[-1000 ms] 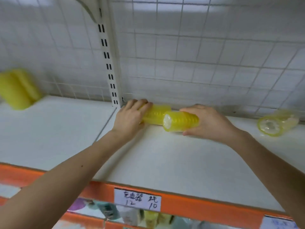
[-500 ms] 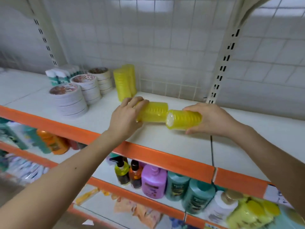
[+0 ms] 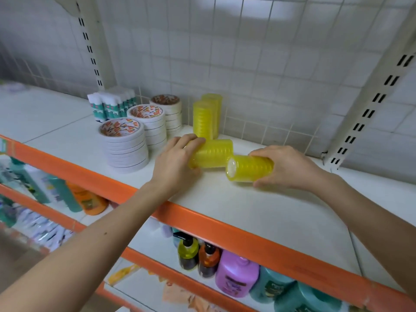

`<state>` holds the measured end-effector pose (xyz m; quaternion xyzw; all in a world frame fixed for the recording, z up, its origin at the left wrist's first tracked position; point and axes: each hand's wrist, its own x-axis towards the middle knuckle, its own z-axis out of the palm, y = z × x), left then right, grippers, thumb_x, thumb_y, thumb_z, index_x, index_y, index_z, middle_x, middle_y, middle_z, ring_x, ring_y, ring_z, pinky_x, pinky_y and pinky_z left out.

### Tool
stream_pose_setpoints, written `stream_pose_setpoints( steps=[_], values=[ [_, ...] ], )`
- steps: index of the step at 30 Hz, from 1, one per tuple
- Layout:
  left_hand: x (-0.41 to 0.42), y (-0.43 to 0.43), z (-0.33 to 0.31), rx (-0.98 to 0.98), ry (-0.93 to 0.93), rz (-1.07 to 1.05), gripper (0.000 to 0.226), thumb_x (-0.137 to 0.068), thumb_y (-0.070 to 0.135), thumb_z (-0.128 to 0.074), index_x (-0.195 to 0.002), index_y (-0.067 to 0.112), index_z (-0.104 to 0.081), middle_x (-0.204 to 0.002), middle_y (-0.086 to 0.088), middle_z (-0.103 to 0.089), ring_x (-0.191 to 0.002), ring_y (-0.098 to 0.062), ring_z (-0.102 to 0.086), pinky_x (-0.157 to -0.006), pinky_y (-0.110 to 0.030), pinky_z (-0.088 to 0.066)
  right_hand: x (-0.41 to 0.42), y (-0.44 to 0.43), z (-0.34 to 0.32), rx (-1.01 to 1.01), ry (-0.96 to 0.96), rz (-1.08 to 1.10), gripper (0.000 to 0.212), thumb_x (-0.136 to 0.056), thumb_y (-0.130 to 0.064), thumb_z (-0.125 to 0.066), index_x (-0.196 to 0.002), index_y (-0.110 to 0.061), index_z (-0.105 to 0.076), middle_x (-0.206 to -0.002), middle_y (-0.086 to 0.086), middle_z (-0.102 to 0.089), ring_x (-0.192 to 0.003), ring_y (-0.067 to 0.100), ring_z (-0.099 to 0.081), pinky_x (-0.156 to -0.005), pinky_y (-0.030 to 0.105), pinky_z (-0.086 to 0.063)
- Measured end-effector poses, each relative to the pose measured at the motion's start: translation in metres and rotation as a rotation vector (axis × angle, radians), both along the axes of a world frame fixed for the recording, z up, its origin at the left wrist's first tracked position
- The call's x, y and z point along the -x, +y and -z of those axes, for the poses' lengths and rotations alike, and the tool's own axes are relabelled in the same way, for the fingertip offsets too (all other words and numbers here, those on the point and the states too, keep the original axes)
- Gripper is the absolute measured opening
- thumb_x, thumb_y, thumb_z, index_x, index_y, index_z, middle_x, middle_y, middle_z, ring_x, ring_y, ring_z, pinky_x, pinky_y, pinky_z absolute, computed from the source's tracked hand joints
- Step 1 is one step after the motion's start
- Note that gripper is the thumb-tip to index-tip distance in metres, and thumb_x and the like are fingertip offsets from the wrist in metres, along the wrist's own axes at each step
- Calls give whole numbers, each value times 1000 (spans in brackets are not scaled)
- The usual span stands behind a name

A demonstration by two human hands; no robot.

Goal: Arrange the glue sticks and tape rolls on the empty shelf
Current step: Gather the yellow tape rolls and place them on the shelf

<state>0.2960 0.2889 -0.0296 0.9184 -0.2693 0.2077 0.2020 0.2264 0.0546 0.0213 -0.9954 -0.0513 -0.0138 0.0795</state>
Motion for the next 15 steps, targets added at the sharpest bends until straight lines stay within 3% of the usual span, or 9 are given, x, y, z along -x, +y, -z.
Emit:
stream_pose_setpoints(
  steps=[4, 9, 13, 15],
  values=[
    [-16, -6, 0, -36, 38, 70, 67, -70, 21, -71, -133, 24, -46, -135, 4, -47, -114, -26, -43, -87, -41, -47, -4, 3, -3, 20, -2, 63, 69, -64, -48, -75, -126, -35, -48, -121, -6, -55, -111, 15, -50, -92, 35, -44],
    [-27, -19, 0, -110, 115, 133, 66, -74, 28, -66, -135, 31, -39, -137, 12, -40, -120, -18, -36, -85, -34, -45, -4, 0, -3, 17, 3, 149, 71, -63, -48, -76, -127, -35, -47, -122, -8, -53, -114, 15, -48, -93, 34, -44],
    [-32, -26, 3, -83, 140, 190, 68, -73, 31, -67, -135, 30, -39, -135, 12, -41, -117, -18, -35, -83, -32, -44, -4, -3, -6, -56, -22, 197, 72, -59, -48, -78, -124, -33, -51, -117, -5, -56, -111, 17, -51, -93, 39, -45],
    [-32, -28, 4, -64, 148, 214, 68, -72, 31, -68, -134, 30, -40, -133, 12, -42, -116, -18, -35, -85, -34, -46, -5, -5, -11, -61, -46, 208, 72, -58, -48, -78, -124, -32, -52, -117, -4, -58, -110, 17, -51, -93, 36, -44]
  ],
)
